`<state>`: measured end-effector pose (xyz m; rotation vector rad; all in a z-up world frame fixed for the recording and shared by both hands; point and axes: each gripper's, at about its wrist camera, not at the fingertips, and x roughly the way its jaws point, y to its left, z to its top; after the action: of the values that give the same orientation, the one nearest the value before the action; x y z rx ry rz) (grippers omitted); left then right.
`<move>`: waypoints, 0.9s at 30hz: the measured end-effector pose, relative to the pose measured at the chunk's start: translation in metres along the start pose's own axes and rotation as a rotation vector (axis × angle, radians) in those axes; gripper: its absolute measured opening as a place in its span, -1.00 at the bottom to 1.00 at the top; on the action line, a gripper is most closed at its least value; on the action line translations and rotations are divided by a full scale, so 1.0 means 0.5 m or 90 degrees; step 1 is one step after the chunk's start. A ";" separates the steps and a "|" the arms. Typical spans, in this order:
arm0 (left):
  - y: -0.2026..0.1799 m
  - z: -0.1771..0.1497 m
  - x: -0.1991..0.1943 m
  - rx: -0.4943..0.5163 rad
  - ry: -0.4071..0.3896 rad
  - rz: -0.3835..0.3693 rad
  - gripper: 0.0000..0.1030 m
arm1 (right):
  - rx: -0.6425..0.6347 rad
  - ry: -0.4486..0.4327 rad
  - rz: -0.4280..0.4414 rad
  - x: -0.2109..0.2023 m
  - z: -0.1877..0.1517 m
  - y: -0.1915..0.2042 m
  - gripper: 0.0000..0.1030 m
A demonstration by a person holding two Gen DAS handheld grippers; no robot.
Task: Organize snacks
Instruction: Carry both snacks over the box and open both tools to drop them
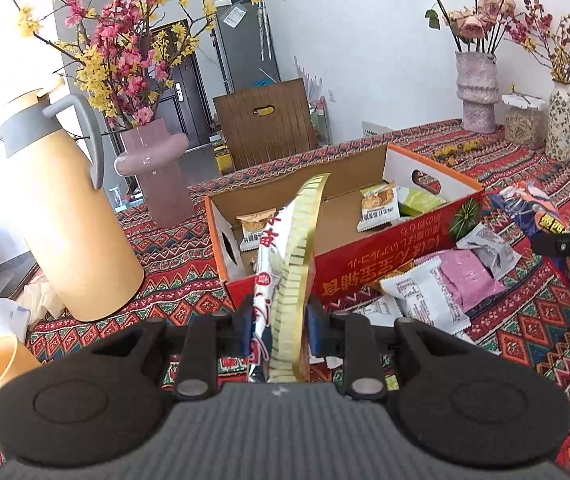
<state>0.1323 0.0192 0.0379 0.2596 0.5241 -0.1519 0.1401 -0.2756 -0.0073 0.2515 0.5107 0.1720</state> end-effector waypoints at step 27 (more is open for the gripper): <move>0.026 0.156 0.069 -0.168 -0.098 -0.015 -0.51 | -0.068 -0.081 0.055 0.112 0.177 0.083 0.14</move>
<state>0.2013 0.0070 0.0880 -0.0154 0.3893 -0.1238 0.2285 -0.2407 0.0530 0.1793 0.3637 0.2655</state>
